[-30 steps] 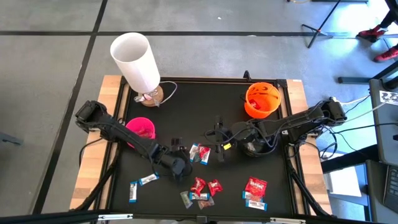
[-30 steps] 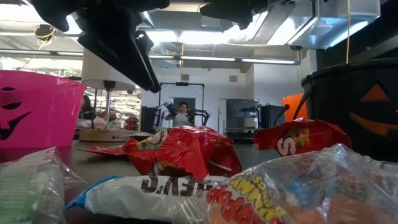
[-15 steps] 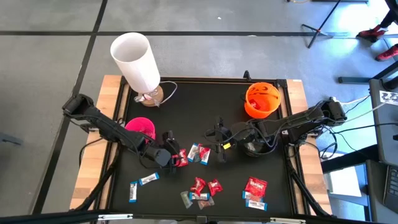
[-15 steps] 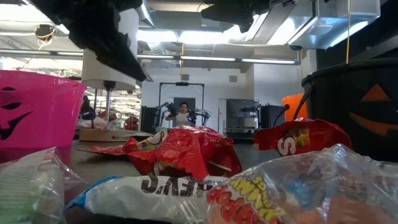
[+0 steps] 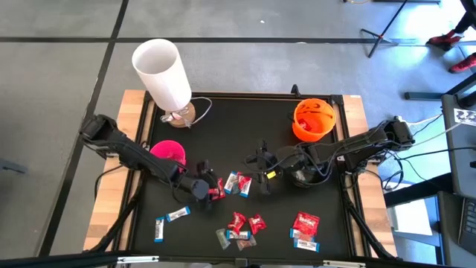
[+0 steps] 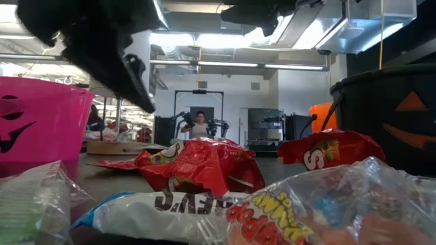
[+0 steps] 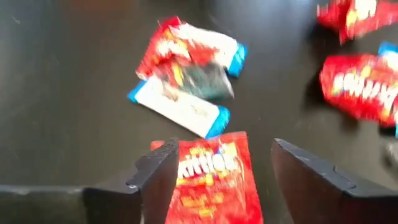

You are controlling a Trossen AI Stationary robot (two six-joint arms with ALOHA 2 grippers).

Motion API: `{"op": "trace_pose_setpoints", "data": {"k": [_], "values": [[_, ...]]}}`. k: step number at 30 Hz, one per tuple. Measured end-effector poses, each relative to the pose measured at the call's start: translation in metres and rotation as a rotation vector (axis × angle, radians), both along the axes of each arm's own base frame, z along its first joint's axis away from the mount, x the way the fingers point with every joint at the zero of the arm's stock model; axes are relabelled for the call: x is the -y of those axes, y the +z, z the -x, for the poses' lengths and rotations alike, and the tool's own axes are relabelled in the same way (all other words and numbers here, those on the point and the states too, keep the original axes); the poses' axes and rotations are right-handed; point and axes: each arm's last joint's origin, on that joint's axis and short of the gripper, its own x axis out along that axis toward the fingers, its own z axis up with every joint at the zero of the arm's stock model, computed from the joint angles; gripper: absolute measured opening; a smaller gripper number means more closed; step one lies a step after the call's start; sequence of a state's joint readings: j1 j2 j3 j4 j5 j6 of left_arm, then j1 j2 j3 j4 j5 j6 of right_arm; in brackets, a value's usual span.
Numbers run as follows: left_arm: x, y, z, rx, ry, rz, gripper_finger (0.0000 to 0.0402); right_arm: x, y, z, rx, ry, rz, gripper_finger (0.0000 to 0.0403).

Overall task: Sort candy
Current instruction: Put the red candy into the orange bucket

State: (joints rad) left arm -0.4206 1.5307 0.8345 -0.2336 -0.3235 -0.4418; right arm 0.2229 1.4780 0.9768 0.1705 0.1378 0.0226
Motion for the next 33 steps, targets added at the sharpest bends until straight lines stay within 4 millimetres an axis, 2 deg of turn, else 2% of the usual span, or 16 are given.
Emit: {"op": "trace_pose_setpoints", "data": {"k": [8, 17, 23, 27, 33], "values": [[0.009, -0.019, 0.001, -0.089, -0.034, -0.019, 0.0259, 0.0, -0.001, 0.0, -0.011, -0.001, 0.001, 0.0189], [0.007, -0.046, 0.0, -0.207, 0.032, -0.009, 0.0259, 0.0, -0.001, 0.0, -0.013, -0.003, -0.005, 0.0189], [0.007, -0.053, -0.003, -0.223, 0.076, 0.012, 0.0256, 0.0, -0.001, 0.0, -0.01, -0.004, -0.008, 0.0189], [0.009, -0.053, -0.002, -0.225, 0.089, 0.035, 0.0228, 0.0, -0.001, 0.0, -0.016, -0.009, -0.02, 0.0189], [0.014, -0.053, 0.0, -0.228, 0.09, 0.055, 0.0155, 0.0, -0.001, 0.0, -0.015, -0.008, -0.019, 0.0189]]}}
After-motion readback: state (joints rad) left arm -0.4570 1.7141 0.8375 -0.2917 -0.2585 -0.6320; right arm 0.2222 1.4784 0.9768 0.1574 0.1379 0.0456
